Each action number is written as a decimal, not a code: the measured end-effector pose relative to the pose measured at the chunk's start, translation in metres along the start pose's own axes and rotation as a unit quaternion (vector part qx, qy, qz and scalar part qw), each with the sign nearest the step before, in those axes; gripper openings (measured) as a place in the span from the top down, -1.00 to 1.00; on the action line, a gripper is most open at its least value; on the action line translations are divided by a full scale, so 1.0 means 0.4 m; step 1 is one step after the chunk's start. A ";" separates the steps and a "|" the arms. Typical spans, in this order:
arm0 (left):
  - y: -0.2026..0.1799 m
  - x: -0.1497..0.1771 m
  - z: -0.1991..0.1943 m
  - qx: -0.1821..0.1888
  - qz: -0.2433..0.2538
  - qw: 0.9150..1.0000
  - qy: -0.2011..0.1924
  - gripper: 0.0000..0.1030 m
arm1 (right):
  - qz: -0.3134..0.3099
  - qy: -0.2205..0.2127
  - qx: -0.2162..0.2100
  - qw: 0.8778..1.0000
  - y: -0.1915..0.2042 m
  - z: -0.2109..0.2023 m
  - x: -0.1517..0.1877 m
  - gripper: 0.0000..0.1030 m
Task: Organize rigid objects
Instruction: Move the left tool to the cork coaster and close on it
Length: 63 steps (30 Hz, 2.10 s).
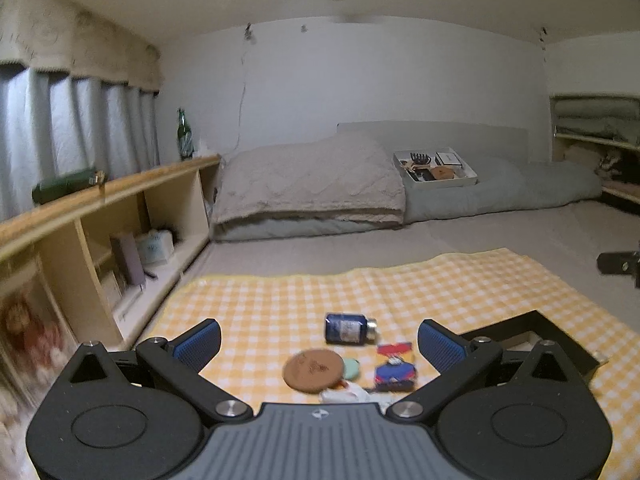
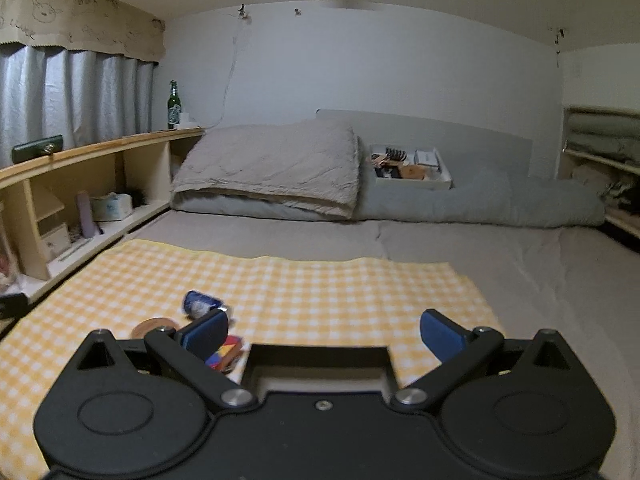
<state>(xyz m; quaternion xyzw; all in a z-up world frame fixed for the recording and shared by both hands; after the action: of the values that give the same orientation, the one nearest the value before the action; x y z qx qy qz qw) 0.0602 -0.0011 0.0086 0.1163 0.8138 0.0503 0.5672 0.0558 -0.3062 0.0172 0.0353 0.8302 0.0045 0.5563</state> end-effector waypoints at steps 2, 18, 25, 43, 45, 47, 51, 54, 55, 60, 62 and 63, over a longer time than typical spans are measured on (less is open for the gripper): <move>0.001 -0.023 0.029 0.006 0.015 1.000 -0.001 -1.00 | -0.003 0.003 0.006 1.000 -0.022 0.024 -0.011 -1.00; 0.081 0.006 0.482 0.003 -0.043 0.987 0.157 -1.00 | 0.102 0.177 0.019 0.979 -0.214 0.254 0.074 -0.05; 0.090 0.096 0.630 0.039 -0.056 0.966 0.251 -1.00 | 0.103 0.241 0.031 0.965 -0.238 0.314 0.138 0.38; 0.016 0.176 0.831 0.044 -0.058 0.937 0.343 -1.00 | 0.111 0.311 0.035 0.943 -0.258 0.425 0.183 0.36; 0.012 0.181 0.843 0.039 -0.055 0.936 0.347 -0.99 | 0.109 0.314 0.031 0.943 -0.254 0.431 0.185 0.36; 0.013 0.189 0.855 0.032 -0.055 0.933 0.353 -0.97 | 0.106 0.319 0.026 0.942 -0.249 0.439 0.188 0.36; 0.028 0.197 0.865 0.037 -0.074 0.931 0.356 -0.91 | 0.098 0.327 0.022 0.940 -0.239 0.452 0.194 0.36; 0.037 0.198 0.862 0.039 -0.076 0.930 0.357 -0.91 | 0.095 0.333 0.022 0.938 -0.239 0.459 0.197 0.36; 0.038 0.197 0.862 0.039 -0.076 0.930 0.357 -0.91 | 0.094 0.336 0.023 0.937 -0.241 0.462 0.199 0.36; 0.069 0.194 0.855 0.032 -0.089 0.933 0.346 -0.91 | 0.094 0.350 0.024 0.932 -0.243 0.470 0.206 0.67; 0.084 0.187 0.848 0.033 -0.096 0.935 0.340 -0.91 | 0.091 0.351 0.025 0.931 -0.240 0.468 0.206 0.81; 0.086 0.182 0.843 0.034 -0.099 0.936 0.337 -0.91 | 0.090 0.350 0.027 0.932 -0.240 0.468 0.205 0.84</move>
<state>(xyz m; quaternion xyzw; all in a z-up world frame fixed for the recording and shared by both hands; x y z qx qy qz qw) 0.3560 0.0334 -0.1688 0.0307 0.9659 0.0023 0.2571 0.1923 -0.4026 -0.1344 0.1209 0.9655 0.0440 0.2263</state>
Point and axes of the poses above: each gripper's, at about its wrist camera, not at the fingertips, and z roughly the way its jaws point, y to its left, x to its underside, the point moved 3 cm from there along z, roughly the way its jaws point, and after that the axes turned 4 degrees about z, right-handed, at the moved point
